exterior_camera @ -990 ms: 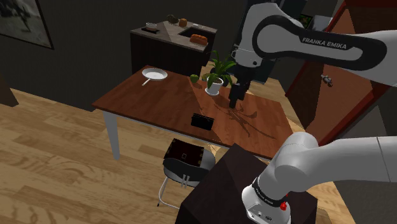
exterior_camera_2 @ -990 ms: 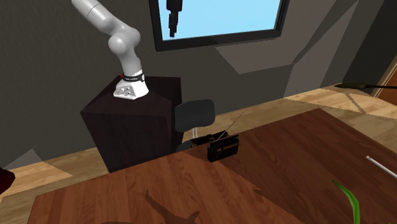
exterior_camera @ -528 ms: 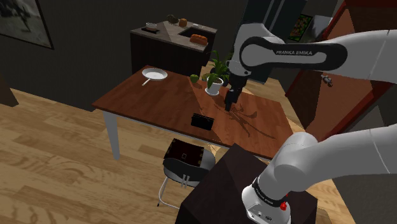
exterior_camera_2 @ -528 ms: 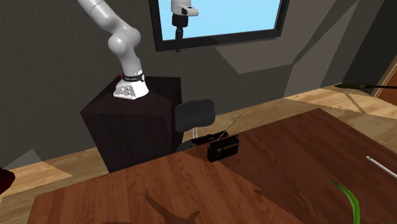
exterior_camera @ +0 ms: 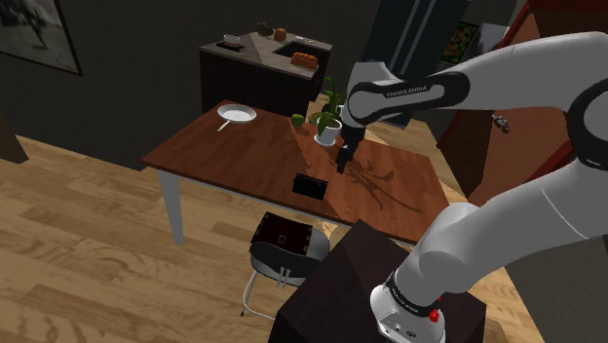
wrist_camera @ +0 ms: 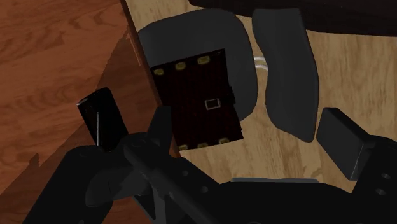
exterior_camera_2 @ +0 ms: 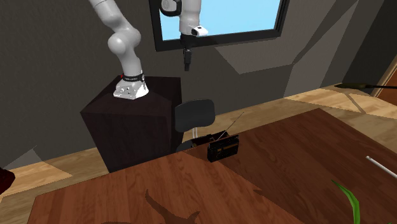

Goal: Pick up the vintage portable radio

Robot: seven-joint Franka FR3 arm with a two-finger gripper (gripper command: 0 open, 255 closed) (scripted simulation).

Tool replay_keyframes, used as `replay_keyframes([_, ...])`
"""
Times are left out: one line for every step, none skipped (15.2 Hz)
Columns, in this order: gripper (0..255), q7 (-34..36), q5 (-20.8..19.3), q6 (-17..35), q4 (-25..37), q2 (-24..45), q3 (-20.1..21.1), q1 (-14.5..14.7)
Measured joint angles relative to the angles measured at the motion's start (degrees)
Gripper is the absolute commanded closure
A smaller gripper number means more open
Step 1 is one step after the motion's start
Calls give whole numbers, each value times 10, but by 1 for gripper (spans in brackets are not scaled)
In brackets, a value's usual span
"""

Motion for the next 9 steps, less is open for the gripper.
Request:
replay_keyframes([0, -14, -1, 18, 5, 21, -10, -1])
replay_keyframes([0, -28, 2, 39, 14, 49, -19, 1])
replay_keyframes([0, -39, 3, 58, 16, 68, -25, 1])
replay_keyframes([0, -54, 8, 76, 28, 97, -34, 2])
replay_keyframes([0, -68, 14, 88, 40, 119, -40, 3])
replay_keyframes([0, -81, 18, 101, 45, 136, -44, 3])
replay_keyframes([0, -93, 27, 115, 57, 161, -48, 5])
replay_keyframes([0, -108, 36, 132, 66, 188, -53, 5])
replay_keyframes([0, -125, 44, 144, 76, 210, -57, 3])
